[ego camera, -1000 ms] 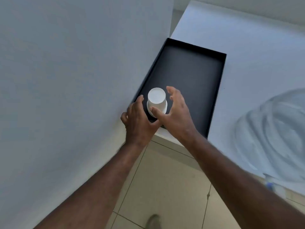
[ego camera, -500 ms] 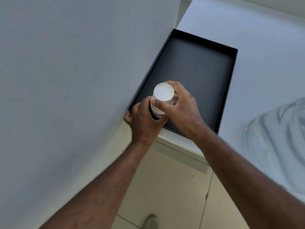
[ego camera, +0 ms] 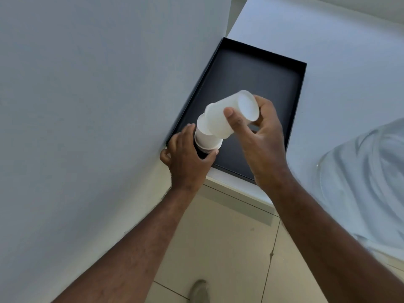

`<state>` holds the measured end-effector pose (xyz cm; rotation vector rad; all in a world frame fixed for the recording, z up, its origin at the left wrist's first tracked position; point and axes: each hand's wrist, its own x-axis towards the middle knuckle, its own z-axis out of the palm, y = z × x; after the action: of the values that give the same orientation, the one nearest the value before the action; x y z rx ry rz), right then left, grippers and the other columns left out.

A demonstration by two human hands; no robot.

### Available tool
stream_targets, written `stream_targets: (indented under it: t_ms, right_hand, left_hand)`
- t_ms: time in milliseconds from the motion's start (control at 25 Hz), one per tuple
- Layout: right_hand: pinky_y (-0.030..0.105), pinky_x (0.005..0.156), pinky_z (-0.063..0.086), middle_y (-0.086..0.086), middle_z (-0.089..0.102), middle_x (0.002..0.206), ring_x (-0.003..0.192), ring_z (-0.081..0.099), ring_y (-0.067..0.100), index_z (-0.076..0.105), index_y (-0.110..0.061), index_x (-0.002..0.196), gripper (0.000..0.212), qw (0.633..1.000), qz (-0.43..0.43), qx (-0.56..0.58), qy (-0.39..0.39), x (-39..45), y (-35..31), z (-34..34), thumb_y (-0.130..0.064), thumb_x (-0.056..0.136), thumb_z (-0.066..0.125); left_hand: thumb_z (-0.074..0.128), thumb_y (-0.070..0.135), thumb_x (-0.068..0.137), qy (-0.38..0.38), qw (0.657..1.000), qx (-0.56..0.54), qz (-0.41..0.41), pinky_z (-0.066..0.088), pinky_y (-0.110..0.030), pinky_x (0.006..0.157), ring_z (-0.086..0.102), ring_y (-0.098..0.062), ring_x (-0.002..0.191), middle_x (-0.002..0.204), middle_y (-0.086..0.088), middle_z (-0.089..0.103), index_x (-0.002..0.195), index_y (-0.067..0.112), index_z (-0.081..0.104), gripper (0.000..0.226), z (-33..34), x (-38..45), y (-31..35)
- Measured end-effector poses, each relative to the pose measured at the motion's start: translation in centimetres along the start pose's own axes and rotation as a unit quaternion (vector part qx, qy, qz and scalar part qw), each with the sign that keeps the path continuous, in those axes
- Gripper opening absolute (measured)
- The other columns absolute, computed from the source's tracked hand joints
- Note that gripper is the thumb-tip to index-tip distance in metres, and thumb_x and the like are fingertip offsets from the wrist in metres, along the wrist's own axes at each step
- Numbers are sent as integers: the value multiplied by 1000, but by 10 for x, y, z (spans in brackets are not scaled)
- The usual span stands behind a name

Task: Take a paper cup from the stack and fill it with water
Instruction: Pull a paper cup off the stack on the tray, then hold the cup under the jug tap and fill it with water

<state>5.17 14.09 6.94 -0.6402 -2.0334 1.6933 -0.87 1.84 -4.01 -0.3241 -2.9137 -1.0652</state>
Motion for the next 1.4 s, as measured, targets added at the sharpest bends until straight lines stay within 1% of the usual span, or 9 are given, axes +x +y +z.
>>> stream_targets:
  t_ms: [120,320,400,520,640,1000,1120,1280,1400]
  right_hand:
    - [18,78,56,-13,71,118,104,68,0,60,-30,131,52,991,68,89,76,-27,0,-27,-57,87,72]
    - [23,83,60,-9,80,111,109,76,14,58,-18,133,57,940,193,250,132,-107,32,-78,-35,85,84]
    - [25,87,61,-6,81,108,110,76,19,56,-18,131,56,922,214,289,142,-146,47,-96,-21,82,83]
    - [32,87,61,11,77,113,106,74,25,56,-23,122,55,914,250,278,159,-201,68,-119,-15,76,85]
    - [42,90,55,33,64,127,106,70,33,52,-24,119,62,916,278,233,170,-248,83,-143,-11,74,93]
    - [9,88,50,-29,66,123,115,64,-3,54,-41,128,68,964,212,-23,161,-298,102,-201,-51,66,83]
    - [9,78,53,-32,68,117,106,66,-8,56,-46,123,63,950,244,-26,191,-301,118,-211,-53,67,84]
    - [24,76,57,-19,70,114,100,67,-3,53,-40,122,59,934,291,-27,206,-287,146,-221,-32,75,88]
    - [38,82,61,-12,69,115,100,70,8,51,-32,123,60,940,287,-39,179,-260,159,-227,-30,76,88]
  left_hand:
    - [74,50,79,43,999,21,-11,31,-55,111,33,-27,150,165,-2,35,154,18,37,90,-6,-24,10]
    - [50,45,89,49,990,-121,-48,33,-48,107,46,-26,133,144,-2,51,141,16,47,60,-7,-112,45]
    - [44,59,93,-47,970,-227,-79,40,-40,106,54,-14,122,129,9,60,132,24,55,54,-10,-145,63]
    - [51,80,81,-262,871,-393,-135,54,-16,82,66,-5,104,113,11,72,121,33,64,63,-13,-182,91]
    - [74,69,68,-381,836,-376,-118,62,-26,82,69,-11,107,117,7,73,122,42,62,62,-5,-214,111]
    - [85,47,66,-520,827,-212,20,58,-25,95,62,-1,115,126,23,64,128,52,52,71,20,-264,134]
    - [80,61,64,-491,852,-170,67,46,-12,89,53,8,117,134,26,54,141,44,48,84,26,-268,142]
    - [79,39,84,-377,907,-116,148,51,-28,97,55,-5,118,131,21,51,142,39,48,66,41,-258,161]
    - [78,31,87,-355,892,-51,277,51,-29,96,51,-10,127,139,15,47,148,33,42,70,51,-245,177]
